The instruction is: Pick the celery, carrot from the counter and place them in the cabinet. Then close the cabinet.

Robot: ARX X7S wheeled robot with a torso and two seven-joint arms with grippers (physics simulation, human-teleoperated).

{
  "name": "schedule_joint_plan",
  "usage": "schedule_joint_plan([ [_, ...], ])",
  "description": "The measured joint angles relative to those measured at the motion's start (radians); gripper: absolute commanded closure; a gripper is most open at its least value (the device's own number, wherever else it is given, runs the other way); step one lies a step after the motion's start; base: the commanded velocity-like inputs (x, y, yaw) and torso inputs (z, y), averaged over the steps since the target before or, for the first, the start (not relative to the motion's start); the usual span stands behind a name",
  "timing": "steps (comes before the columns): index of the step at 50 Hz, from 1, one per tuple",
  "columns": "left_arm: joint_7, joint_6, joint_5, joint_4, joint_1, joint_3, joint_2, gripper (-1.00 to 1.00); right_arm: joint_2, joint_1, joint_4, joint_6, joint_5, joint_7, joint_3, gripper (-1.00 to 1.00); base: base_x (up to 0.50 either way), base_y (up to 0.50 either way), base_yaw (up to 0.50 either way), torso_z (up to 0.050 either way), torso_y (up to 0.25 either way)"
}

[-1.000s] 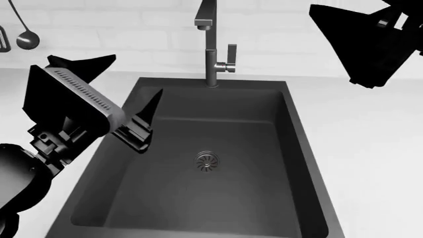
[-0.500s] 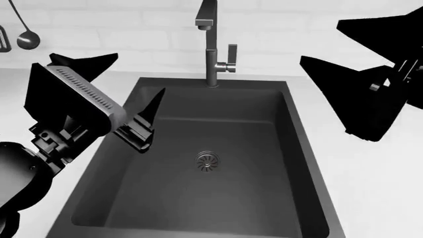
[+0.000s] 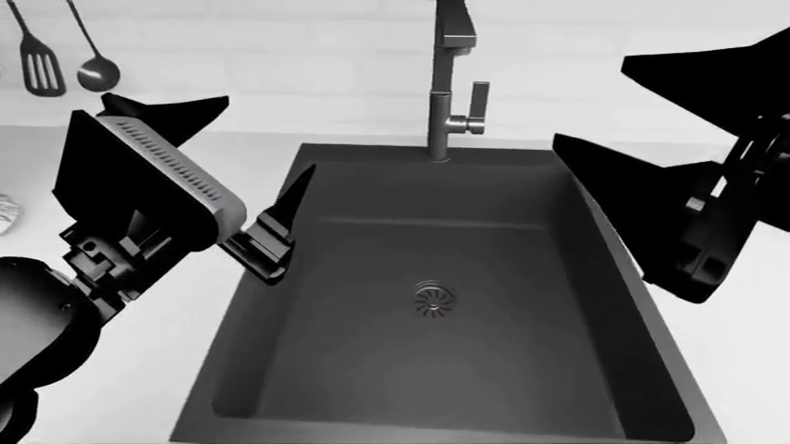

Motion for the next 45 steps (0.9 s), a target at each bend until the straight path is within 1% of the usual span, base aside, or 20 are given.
schedule_joint_plan([
  [45,-0.009,0.0,-0.003,-0.001,-0.002,0.005,0.001,-1.0,0.017,-0.022,-0.014,-0.036,0.004,-0.016,-0.023,-1.0,-0.02,0.19,0.0,0.0,0.0],
])
